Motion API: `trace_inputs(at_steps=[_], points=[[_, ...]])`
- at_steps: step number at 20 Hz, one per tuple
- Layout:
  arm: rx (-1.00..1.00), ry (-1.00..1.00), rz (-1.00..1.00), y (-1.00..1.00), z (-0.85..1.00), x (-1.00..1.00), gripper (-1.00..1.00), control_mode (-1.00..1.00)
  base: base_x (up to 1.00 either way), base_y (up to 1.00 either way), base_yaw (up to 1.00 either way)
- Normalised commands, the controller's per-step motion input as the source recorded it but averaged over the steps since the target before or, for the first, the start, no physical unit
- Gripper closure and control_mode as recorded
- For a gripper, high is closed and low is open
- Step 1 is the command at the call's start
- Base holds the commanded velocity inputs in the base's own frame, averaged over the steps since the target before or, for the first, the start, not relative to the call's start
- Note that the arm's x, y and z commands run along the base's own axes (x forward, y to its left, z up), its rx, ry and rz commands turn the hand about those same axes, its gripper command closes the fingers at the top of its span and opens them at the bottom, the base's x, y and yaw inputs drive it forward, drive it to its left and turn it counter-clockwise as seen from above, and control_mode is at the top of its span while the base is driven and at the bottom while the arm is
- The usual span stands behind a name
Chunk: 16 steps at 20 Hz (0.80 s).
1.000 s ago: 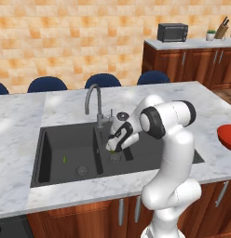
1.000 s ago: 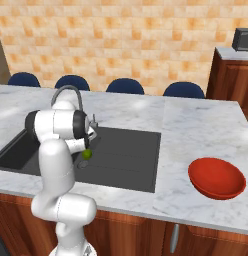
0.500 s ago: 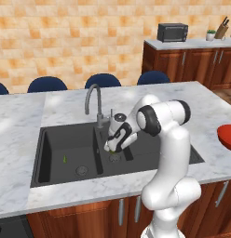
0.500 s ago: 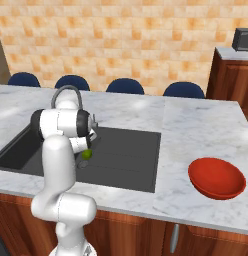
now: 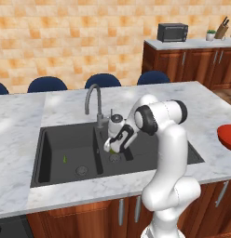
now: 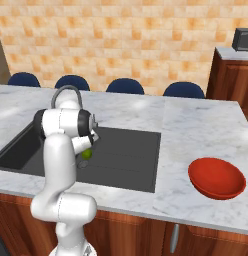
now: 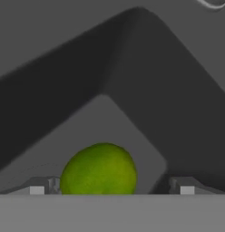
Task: Remove the lemon wedge and lime from the sink. Then move the bowl and cup from the counter to the sink for washing.
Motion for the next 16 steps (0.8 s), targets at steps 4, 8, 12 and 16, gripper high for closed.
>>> trace_inputs(at_steps=[4,8,12,16], points=[[0.0,0.09,-0.1,0.07,-0.21,0.0,-1.0,-1.0,0.0,0.0,0.0],[0.0,0.03,-0.07,0.08,-0.22,0.02,-1.0,-1.0,0.0,0.0,0.0],[0.0,0.0,-0.02,0.09,-0.18,0.11,-1.0,-1.0,0.0,0.0,0.0],[0.0,0.0,0.0,0.13,-0.22,0.11,-1.0,-1.0,0.0,0.0,0.0]])
